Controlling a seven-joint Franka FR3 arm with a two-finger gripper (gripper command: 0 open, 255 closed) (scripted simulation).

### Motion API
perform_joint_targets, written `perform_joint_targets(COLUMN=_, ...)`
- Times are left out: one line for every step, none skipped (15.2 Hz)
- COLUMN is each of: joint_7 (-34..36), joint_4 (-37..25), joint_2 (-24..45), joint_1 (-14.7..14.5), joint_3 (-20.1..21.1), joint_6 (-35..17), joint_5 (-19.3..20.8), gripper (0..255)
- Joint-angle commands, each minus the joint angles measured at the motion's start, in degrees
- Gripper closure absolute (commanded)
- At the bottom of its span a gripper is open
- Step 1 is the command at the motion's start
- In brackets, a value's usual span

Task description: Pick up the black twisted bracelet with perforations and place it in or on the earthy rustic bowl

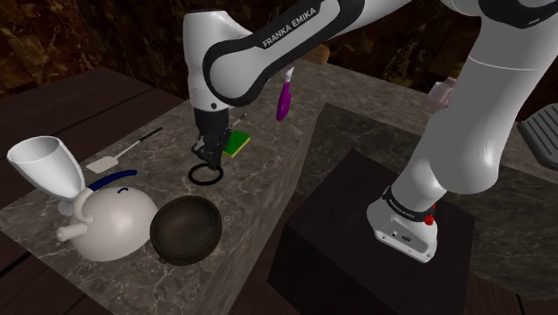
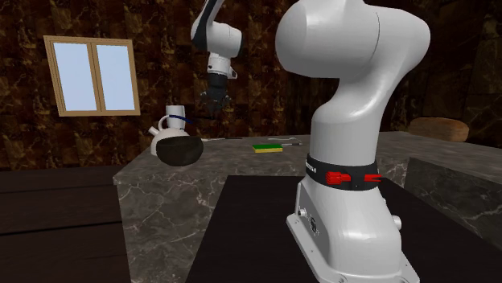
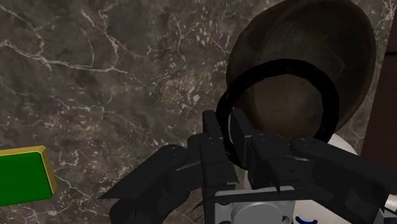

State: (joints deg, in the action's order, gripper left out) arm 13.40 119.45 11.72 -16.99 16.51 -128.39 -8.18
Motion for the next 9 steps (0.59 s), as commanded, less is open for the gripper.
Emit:
perform_joint_targets(joint_7=2.7, joint_4=-1.3, joint_2=0.7, joint_1=-1.5, joint_3=0.8, joint_6=0.3, joint_5=0.4, gripper=255)
perform_joint_targets(joint_7=4.1, joint_4=-2.2, joint_2=1.3, joint_1=-2.4, joint_3=1.3, joint_6=0.4, joint_5=0.7, gripper=255)
perform_joint_targets(joint_7=5.6, joint_4=-3.1, joint_2=1.9, joint_1=-3.3, joint_3=1.7, joint_6=0.5, joint_5=1.0, gripper=255)
perform_joint_targets(joint_7=7.1, joint_4=-4.1, joint_2=2.5, joint_1=-4.2, joint_3=2.1, joint_6=0.7, joint_5=1.4, gripper=255)
perform_joint_targets(joint_7=8.5, joint_4=-5.1, joint_2=3.3, joint_1=-5.1, joint_3=2.4, joint_6=0.8, joint_5=1.8, gripper=255)
perform_joint_targets(joint_7=11.0, joint_4=-7.0, joint_2=4.5, joint_1=-6.6, joint_3=3.0, joint_6=1.2, joint_5=2.5, gripper=255)
perform_joint_targets(joint_7=10.9, joint_4=-6.8, joint_2=4.9, joint_1=-6.7, joint_3=2.9, joint_6=0.5, joint_5=2.6, gripper=255)
perform_joint_targets(joint_7=10.9, joint_4=-6.5, joint_2=5.4, joint_1=-6.7, joint_3=2.9, joint_6=-0.1, joint_5=2.7, gripper=255)
perform_joint_targets(joint_7=10.9, joint_4=-6.3, joint_2=5.8, joint_1=-6.8, joint_3=2.8, joint_6=-0.8, joint_5=2.8, gripper=255)
